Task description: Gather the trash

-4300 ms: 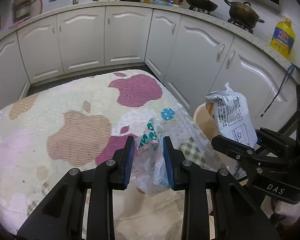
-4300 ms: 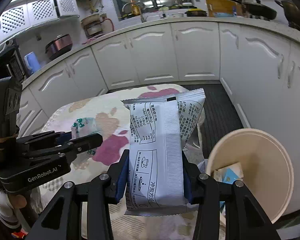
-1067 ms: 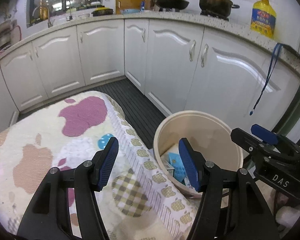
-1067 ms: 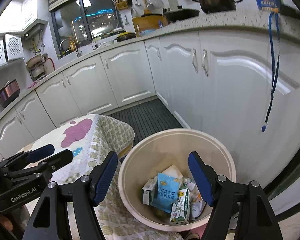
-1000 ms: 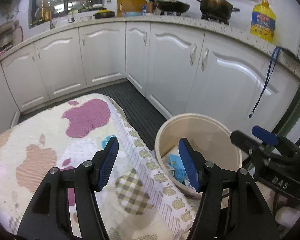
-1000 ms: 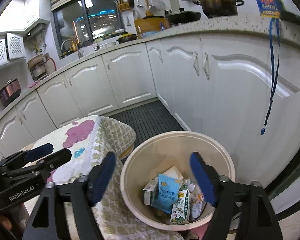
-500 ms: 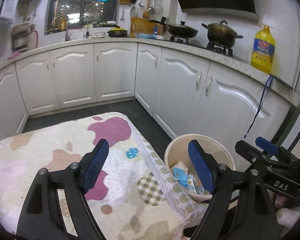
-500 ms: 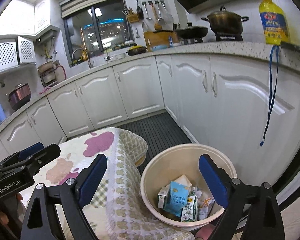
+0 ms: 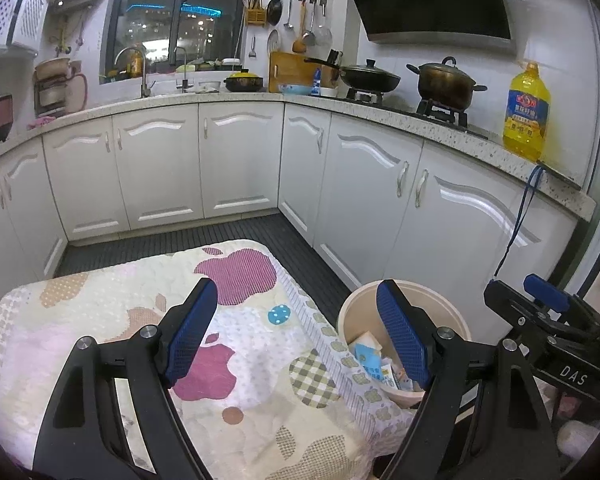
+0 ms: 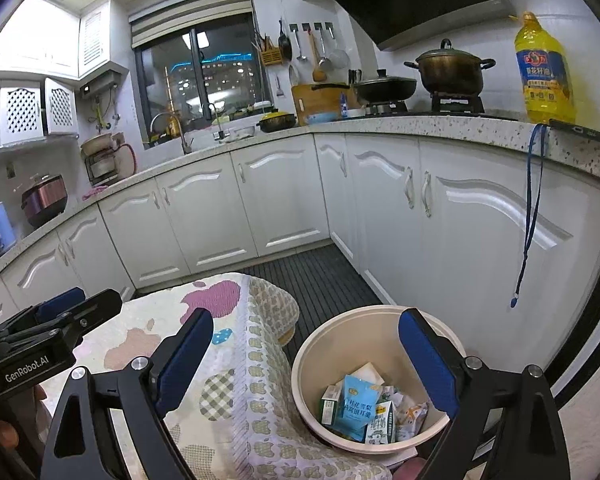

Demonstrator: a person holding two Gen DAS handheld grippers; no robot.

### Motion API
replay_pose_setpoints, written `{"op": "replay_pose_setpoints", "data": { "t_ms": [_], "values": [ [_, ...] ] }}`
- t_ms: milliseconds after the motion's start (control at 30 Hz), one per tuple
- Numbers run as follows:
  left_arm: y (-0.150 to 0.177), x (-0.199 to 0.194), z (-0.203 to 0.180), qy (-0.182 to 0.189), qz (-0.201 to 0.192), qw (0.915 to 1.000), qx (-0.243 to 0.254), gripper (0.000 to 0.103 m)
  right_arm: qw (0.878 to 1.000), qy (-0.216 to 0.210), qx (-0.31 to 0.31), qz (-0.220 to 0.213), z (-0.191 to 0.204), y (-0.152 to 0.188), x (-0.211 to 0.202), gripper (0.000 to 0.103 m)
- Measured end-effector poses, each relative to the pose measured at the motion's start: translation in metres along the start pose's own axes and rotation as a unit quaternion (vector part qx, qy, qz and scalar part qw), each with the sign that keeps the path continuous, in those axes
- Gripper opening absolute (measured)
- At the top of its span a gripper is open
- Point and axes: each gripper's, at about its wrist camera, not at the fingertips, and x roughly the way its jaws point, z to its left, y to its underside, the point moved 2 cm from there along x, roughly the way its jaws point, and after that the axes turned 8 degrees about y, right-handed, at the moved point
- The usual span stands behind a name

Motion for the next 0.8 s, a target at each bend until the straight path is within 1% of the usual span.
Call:
{"op": "replay_pose_setpoints", "data": {
  "t_ms": [67, 267, 800],
  "values": [
    [0.0, -0.002, 0.0, 0.0, -0.004, 1.0, 0.001, 0.081, 1.0, 0.002, 0.0, 0.0, -0.001, -0.001, -0.002, 0.093],
    [-0.003, -0.006, -0.003, -0.004, -0.015, 0.9999, 0.006, 0.081, 1.0, 0.006, -0.015, -0.02, 0.004, -0.002, -0.009, 0.093],
    [-0.005, -0.012, -0.004, -0.008, -0.027, 0.9996, 0.01, 0.081, 0.999, -0.007, -0.002, -0.038, 0.002, -0.005, -0.013, 0.093]
  ]
}}
